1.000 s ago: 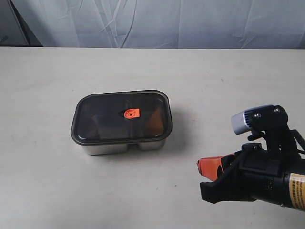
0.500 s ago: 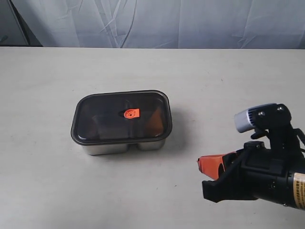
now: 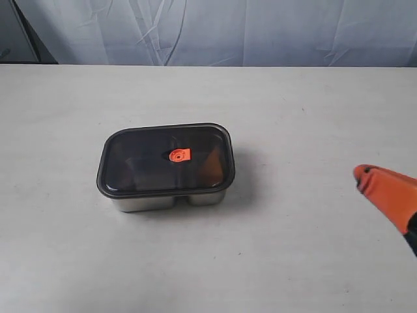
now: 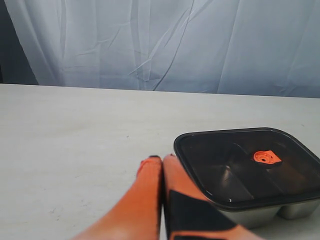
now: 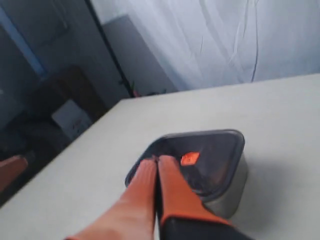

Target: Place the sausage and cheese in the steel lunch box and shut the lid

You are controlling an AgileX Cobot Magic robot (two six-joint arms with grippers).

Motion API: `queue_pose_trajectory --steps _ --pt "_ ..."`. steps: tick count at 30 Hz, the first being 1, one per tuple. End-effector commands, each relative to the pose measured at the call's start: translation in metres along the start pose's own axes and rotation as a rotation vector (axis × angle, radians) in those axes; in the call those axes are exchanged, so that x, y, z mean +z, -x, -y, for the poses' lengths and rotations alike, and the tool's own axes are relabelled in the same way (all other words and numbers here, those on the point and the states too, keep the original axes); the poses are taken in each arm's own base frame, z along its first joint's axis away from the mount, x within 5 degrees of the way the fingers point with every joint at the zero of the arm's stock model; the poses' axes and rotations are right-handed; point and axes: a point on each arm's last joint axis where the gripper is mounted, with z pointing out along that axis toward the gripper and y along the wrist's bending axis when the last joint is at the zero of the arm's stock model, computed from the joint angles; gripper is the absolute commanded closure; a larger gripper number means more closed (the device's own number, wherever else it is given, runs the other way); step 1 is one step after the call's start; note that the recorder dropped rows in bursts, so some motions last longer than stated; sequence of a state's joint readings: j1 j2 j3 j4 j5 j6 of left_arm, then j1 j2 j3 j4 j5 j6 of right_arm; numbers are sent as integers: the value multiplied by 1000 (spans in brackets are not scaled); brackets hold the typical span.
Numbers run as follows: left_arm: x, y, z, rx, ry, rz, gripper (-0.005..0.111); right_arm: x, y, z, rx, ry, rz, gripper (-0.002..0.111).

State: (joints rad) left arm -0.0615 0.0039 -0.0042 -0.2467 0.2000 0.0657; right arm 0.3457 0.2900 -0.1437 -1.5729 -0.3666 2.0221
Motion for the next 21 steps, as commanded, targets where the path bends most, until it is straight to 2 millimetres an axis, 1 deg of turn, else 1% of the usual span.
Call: queue_pose_trajectory --steps 1,5,11,14,17,18,21 --pt "0 0 -1 3 4 14 107 -20 -3 -2 46 -8 177 109" --pt "0 0 -1 3 4 14 107 -27 0 -6 12 6 236 109" --pt "0 0 -1 2 4 17 107 -28 2 -6 38 0 262 109" --pt "0 0 -1 2 4 17 107 -28 1 -4 -14 -25 259 109" --pt "0 0 -1 2 4 17 107 -28 -2 -1 -151 -77 207 109" --pt "0 0 -1 2 4 17 107 -28 -2 -2 -154 -70 203 109" --pt "0 0 -1 2 4 17 107 -29 2 3 -151 -128 245 109"
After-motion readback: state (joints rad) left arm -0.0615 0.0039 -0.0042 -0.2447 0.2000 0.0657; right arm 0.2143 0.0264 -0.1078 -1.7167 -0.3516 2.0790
